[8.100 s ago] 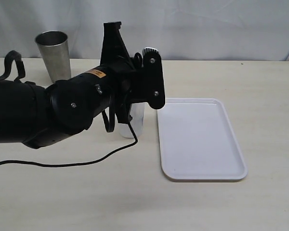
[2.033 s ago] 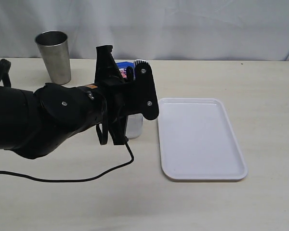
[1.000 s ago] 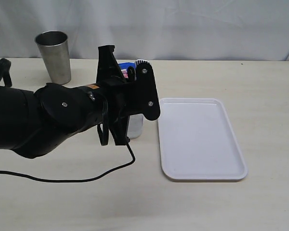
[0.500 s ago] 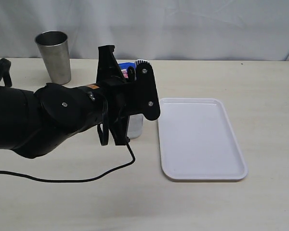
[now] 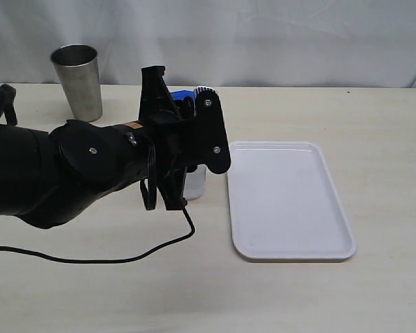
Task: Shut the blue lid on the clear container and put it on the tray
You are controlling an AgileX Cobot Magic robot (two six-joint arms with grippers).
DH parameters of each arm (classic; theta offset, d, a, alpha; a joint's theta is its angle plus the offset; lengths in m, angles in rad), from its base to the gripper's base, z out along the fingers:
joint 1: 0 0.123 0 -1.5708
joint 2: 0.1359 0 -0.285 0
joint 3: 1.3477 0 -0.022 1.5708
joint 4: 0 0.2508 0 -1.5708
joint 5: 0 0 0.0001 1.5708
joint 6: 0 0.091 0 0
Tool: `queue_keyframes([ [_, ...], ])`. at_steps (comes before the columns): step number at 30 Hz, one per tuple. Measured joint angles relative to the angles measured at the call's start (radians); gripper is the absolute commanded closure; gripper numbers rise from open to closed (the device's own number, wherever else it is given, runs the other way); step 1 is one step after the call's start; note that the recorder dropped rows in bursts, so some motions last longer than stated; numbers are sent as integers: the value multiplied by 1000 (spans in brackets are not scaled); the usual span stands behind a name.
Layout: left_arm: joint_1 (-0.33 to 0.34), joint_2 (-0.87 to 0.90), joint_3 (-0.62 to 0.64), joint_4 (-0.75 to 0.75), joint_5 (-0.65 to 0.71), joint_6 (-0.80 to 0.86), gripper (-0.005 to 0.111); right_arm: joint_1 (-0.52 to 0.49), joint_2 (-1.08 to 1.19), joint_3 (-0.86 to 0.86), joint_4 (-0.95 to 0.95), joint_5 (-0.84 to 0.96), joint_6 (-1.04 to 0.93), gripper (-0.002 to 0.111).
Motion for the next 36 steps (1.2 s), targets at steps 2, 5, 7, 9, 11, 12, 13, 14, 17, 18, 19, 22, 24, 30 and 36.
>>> queue_keyframes([
  [2, 0, 0, 0, -7, 0, 0, 57, 0, 0, 0, 0, 0, 0, 104],
  [5, 0, 0, 0, -27, 0, 0, 54, 0, 0, 0, 0, 0, 0, 104],
  [7, 0, 0, 0, -59, -4, 0, 54, 0, 0, 0, 0, 0, 0, 104],
  [9, 0, 0, 0, -97, -13, 0, 54, 0, 0, 0, 0, 0, 0, 104],
  [11, 0, 0, 0, -135, -32, 2, 54, 0, 0, 0, 0, 0, 0, 104],
  [12, 0, 0, 0, -157, -35, 2, 54, 0, 0, 0, 0, 0, 0, 104],
  [13, 0, 0, 0, -167, -35, 2, 54, 0, 0, 0, 0, 0, 0, 104],
  [14, 0, -5, 0, -182, -37, 2, 54, 0, 0, 0, 0, 0, 0, 104],
  [17, 0, -52, 0, -210, -35, 7, 54, 0, 0, 0, 0, 0, 0, 104],
  [18, 0, -68, 0, -223, -30, 16, 54, 0, 0, 0, 0, 0, 0, 104],
  [19, 0, -88, 0, -248, -26, 28, 54, 0, 0, 0, 0, 0, 0, 104],
  [22, 0, -115, 22, -291, -10, 39, 54, 0, 0, 0, 0, 0, 0, 104],
  [24, 0, -123, 58, -308, 1, 39, 55, 0, 0, 0, 0, 0, 0, 104],
  [30, 0, -163, 84, -343, -28, 27, 99, 0, 0, 0, 0, 0, 0, 104],
  [36, 9, -203, 84, -348, -131, -9, 107, 0, 0, 0, 0, 0, 0, 104],
])
